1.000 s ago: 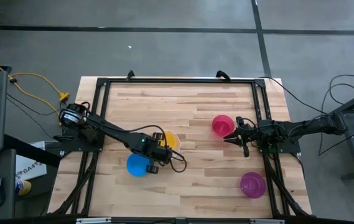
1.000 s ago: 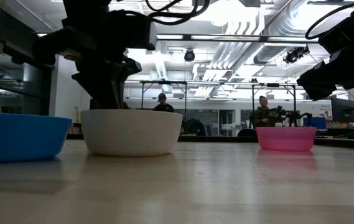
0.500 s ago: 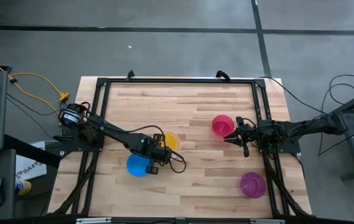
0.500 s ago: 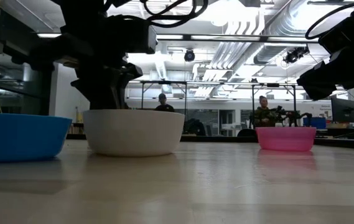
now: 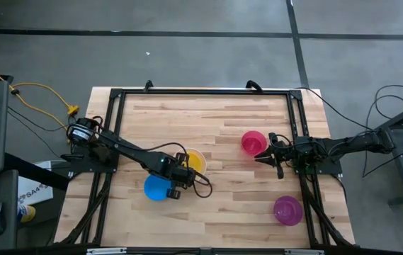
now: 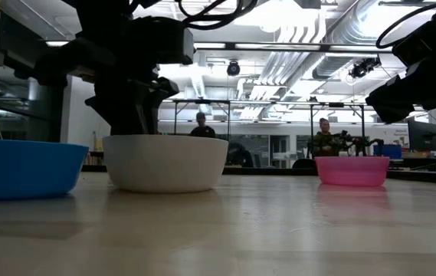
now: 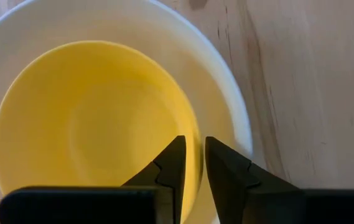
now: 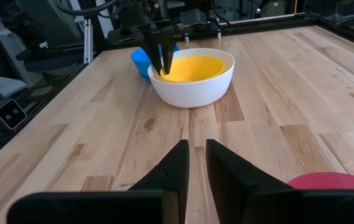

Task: Nest bowls inside each other
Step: Stack the yellow bowl on top of the white bowl on the table, then stack the blue bowl on top of the yellow bowl on the table

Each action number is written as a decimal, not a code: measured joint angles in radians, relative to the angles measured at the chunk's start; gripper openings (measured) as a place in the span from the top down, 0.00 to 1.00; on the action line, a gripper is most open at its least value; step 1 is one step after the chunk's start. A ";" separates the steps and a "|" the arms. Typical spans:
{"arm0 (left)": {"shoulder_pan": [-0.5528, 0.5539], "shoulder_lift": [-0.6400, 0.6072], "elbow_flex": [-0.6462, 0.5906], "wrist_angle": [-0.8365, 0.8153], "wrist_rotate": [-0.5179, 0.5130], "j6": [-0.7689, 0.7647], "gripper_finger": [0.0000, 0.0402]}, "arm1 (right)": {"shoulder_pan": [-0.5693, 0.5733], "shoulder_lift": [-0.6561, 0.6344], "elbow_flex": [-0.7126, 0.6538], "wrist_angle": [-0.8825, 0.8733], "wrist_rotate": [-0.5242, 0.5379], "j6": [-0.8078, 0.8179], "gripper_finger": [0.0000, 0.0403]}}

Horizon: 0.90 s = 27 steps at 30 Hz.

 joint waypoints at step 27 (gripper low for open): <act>0.001 -0.014 0.155 -0.225 -0.102 -0.082 0.82 | 0.000 0.000 0.000 0.000 0.000 0.000 0.88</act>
